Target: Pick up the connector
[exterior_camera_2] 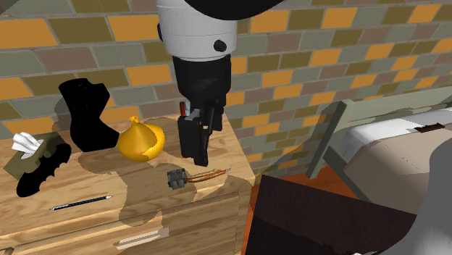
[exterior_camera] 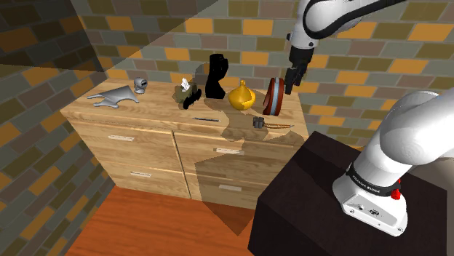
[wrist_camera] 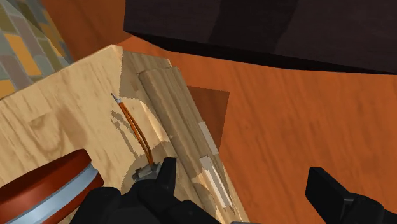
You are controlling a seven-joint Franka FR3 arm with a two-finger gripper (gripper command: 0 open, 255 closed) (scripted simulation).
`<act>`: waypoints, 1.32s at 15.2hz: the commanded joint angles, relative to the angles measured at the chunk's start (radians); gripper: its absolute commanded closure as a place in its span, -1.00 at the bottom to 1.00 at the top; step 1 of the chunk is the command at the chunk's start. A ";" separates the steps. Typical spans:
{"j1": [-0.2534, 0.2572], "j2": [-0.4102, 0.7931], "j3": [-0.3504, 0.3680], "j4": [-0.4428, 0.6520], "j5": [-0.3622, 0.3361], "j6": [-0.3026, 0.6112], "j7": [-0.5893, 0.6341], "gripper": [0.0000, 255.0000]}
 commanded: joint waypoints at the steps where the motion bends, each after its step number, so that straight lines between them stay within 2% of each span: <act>1: 0.003 0.064 -0.025 -0.012 -0.013 0.075 -0.049 -1.00; 6: 0.011 0.246 -0.091 -0.014 -0.029 0.255 -0.178 -1.00; 10: 0.024 0.416 -0.136 0.013 -0.006 0.392 -0.295 -1.00; 15: 0.028 0.646 -0.160 0.084 0.085 0.540 -0.473 -1.00; 20: -0.024 0.873 -0.113 0.191 0.195 0.649 -0.652 -1.00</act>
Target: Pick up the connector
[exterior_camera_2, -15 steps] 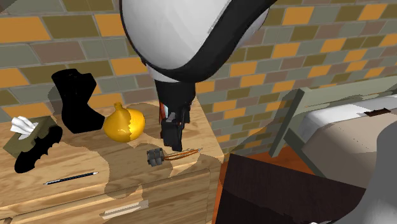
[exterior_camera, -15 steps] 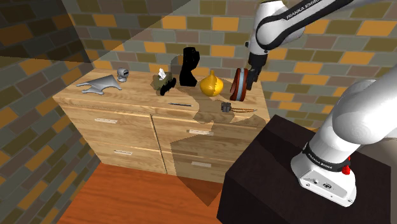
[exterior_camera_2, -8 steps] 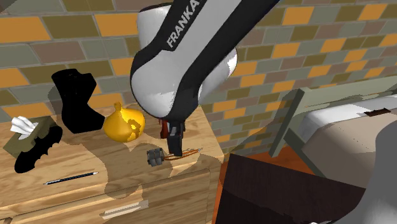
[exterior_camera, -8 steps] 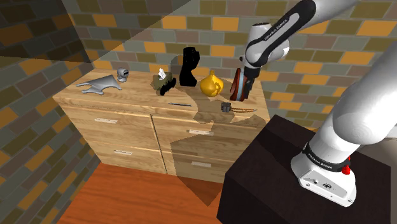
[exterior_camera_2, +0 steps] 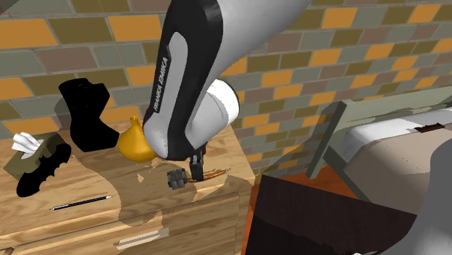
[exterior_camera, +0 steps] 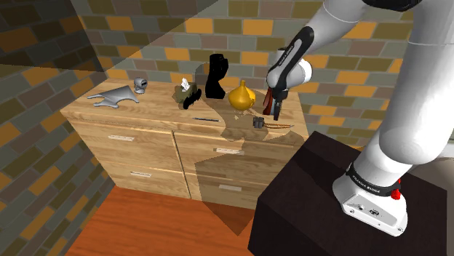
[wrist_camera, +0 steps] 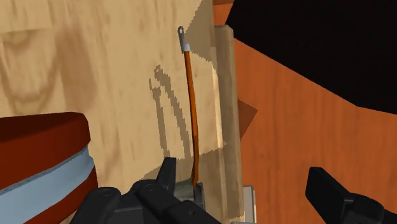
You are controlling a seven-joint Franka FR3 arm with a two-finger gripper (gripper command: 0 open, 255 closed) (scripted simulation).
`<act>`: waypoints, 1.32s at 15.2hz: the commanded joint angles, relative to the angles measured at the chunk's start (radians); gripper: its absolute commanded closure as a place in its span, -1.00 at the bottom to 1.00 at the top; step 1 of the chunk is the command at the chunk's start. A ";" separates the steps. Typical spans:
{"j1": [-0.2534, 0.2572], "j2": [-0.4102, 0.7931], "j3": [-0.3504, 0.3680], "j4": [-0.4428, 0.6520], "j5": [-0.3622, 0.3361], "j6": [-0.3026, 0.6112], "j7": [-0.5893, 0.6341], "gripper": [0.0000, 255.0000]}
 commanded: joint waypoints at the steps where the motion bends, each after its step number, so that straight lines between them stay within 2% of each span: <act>1: -0.031 0.096 0.027 0.044 0.040 0.048 -0.072 -1.00; 5: -0.089 0.245 0.078 0.145 0.068 0.098 -0.156 -1.00; 14: -0.123 0.353 0.119 0.182 0.098 0.171 -0.175 -1.00; 15: -0.122 0.352 0.119 0.181 0.098 0.170 -0.174 1.00; 20: -0.123 0.353 0.120 0.181 0.098 0.172 -0.175 1.00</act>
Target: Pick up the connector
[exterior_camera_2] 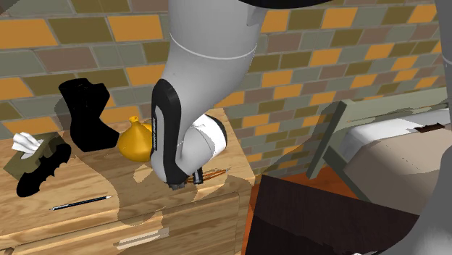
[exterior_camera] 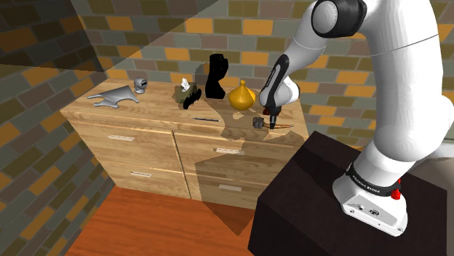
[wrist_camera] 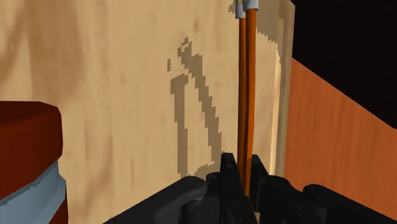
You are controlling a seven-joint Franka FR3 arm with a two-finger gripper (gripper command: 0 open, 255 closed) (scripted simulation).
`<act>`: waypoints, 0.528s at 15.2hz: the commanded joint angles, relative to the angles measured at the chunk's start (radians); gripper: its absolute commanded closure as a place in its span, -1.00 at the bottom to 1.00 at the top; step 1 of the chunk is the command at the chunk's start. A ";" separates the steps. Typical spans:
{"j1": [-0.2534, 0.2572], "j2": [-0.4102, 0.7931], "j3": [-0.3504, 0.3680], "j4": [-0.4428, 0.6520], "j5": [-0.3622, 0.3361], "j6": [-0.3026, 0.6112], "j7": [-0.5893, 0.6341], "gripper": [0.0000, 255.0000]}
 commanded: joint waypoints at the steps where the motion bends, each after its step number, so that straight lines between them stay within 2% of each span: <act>1: 0.000 0.000 0.000 0.000 0.000 0.000 0.000 1.00; 4: 0.000 0.000 0.000 0.001 0.000 -0.001 0.000 1.00; 8: 0.018 -0.057 -0.022 -0.020 -0.015 -0.038 0.009 1.00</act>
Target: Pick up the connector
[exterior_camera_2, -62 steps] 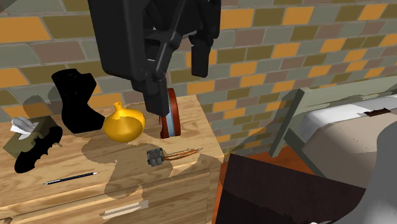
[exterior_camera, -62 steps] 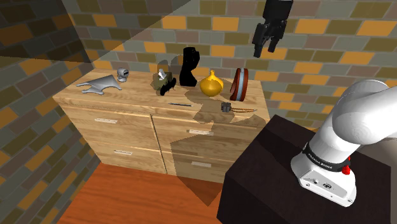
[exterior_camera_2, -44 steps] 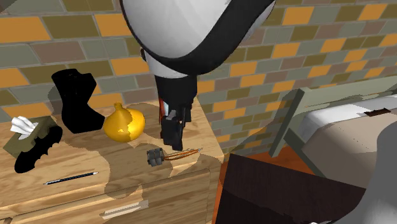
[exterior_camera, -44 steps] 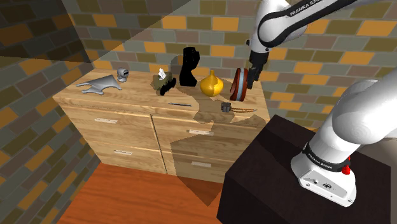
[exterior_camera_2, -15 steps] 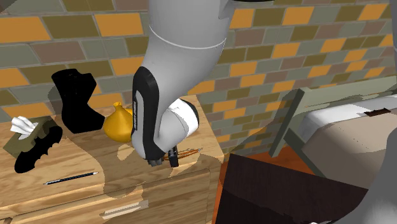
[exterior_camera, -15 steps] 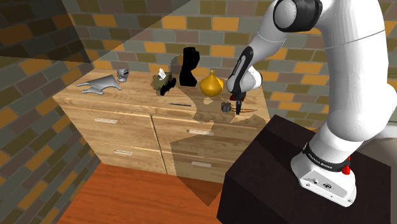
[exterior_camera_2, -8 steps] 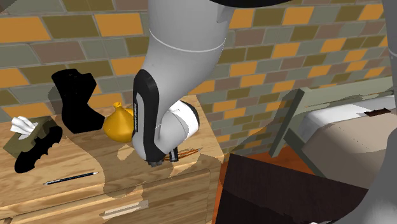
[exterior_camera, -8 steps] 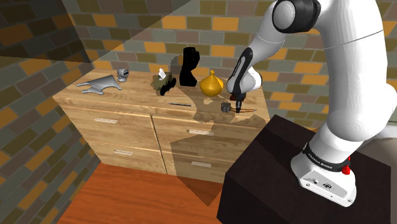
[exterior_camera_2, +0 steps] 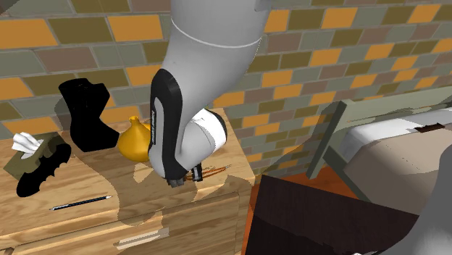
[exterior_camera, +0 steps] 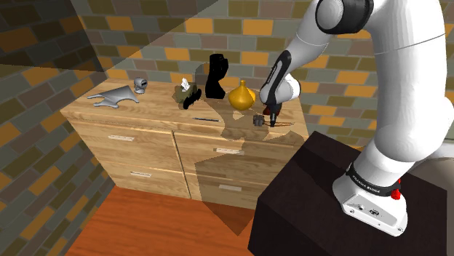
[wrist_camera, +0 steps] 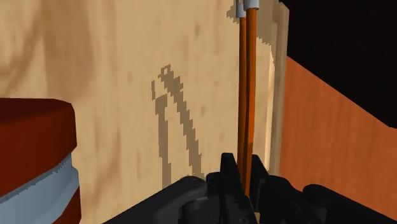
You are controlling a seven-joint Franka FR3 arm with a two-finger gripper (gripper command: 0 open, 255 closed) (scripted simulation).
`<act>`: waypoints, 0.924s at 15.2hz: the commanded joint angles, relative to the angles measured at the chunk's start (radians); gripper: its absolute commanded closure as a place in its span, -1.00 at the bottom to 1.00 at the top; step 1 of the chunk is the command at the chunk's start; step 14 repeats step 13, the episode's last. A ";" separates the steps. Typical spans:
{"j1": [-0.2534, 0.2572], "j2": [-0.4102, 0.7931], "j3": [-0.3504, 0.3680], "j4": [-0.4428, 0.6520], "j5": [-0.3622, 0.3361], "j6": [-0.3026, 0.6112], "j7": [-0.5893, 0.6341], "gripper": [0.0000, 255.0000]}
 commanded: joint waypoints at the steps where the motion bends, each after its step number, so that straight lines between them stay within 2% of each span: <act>1: 0.007 -0.026 -0.010 -0.008 -0.007 -0.018 0.003 1.00; 11: 0.050 -0.165 -0.065 -0.043 -0.059 -0.122 0.035 1.00; 14: 0.051 -0.167 -0.065 -0.044 -0.060 -0.124 0.036 1.00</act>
